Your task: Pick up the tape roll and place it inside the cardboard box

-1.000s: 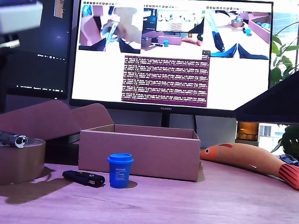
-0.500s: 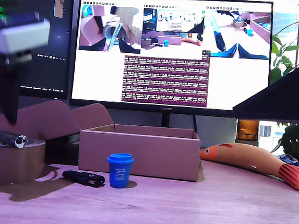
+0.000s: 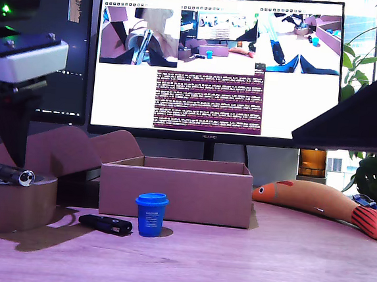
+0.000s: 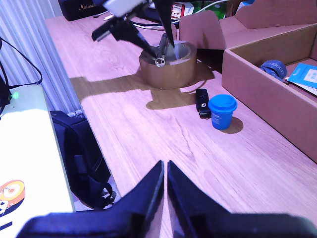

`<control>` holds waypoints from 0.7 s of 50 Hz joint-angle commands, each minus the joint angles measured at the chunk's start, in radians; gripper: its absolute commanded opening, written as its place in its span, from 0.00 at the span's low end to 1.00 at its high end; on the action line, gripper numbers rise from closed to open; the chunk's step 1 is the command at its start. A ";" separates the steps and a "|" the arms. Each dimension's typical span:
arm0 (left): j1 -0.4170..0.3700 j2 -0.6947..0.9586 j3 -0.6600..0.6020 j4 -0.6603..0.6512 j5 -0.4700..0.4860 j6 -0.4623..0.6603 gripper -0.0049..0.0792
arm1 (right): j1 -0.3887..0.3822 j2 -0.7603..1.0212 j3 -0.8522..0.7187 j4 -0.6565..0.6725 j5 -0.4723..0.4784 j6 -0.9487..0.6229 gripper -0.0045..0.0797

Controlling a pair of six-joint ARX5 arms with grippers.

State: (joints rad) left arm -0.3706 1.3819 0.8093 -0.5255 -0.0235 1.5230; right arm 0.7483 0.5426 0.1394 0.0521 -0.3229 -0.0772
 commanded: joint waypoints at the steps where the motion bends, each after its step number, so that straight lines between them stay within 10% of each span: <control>1: 0.002 0.019 0.007 0.004 0.003 0.006 0.39 | 0.004 0.004 -0.006 0.010 0.000 -0.002 0.04; 16: 0.001 0.018 0.017 0.026 -0.015 0.023 0.10 | 0.004 0.004 -0.006 0.010 0.000 -0.003 0.04; 35: -0.064 -0.076 0.065 -0.062 -0.039 -0.090 0.10 | 0.004 0.004 -0.006 0.010 0.000 -0.003 0.04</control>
State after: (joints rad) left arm -0.4206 1.3449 0.8730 -0.5758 -0.0643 1.4788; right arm 0.7483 0.5426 0.1394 0.0521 -0.3229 -0.0772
